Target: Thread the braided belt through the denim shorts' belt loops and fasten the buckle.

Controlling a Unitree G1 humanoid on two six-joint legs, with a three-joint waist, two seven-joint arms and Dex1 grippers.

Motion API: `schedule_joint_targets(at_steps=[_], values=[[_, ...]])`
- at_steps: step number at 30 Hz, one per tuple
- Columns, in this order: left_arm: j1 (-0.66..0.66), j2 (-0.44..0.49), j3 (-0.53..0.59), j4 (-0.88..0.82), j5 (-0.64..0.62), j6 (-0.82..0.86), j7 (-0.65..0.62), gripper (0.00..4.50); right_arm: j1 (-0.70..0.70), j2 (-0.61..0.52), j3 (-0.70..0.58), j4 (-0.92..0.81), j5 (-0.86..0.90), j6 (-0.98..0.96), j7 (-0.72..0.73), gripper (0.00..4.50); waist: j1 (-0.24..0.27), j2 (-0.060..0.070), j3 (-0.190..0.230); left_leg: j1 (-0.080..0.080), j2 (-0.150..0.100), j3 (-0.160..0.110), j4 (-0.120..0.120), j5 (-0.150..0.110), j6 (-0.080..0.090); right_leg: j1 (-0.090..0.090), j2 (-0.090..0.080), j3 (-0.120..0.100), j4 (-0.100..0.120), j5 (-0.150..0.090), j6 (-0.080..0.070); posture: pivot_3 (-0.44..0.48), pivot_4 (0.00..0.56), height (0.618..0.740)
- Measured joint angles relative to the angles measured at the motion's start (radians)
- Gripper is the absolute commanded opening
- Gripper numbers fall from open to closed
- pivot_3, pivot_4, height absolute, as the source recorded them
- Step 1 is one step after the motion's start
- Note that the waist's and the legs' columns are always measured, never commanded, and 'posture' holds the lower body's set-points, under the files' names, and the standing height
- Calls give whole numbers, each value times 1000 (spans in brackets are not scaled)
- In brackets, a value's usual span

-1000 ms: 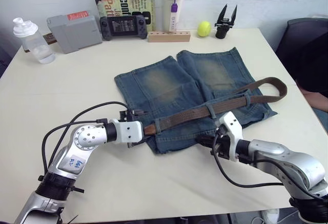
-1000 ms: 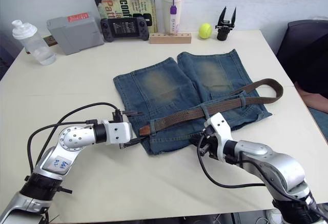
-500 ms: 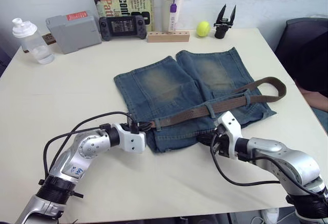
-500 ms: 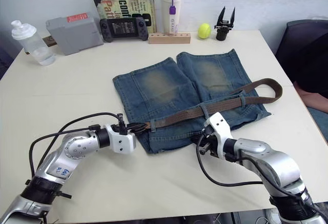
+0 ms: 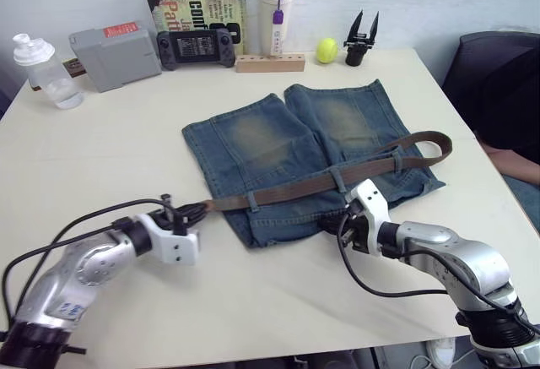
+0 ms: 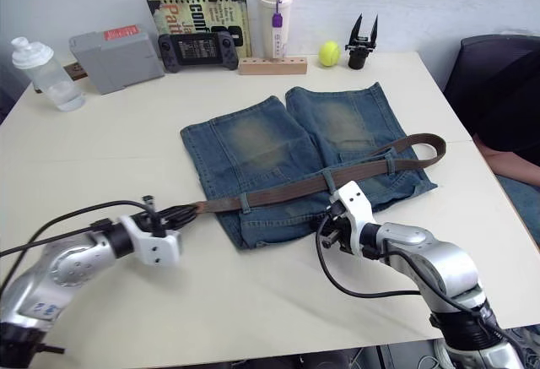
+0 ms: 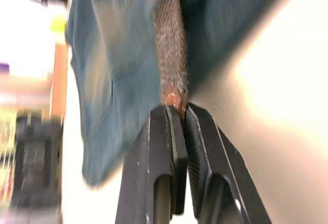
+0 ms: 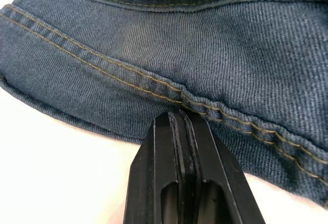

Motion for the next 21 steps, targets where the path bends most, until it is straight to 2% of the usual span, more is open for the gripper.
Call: schedule_joint_targets(at_steps=[10, 15, 21], values=[[217, 15, 343, 129, -109, -66, 71, 58, -70, 0, 38, 47, -20, 28, 56, 0, -13, -2, -1, 0, 0, 0, -3, -3, -5, -1, 0, 0, -1, -1, -2, 0, 150, 709], [314, 4, 429, 215, -165, -97, 71, 58, -91, -5, 55, 62, -33, 33, 81, 0, -16, -4, -3, 0, 0, 0, -5, -3, -6, -2, 0, 0, -2, -1, -2, 0, 150, 709], [350, -13, 519, 318, -226, -90, 89, 58, -97, -7, 57, 70, -35, 35, 97, 0, -16, -5, -4, 1, 0, 0, -8, -3, -7, -3, 0, 0, -3, -2, -4, 0, 150, 709]])
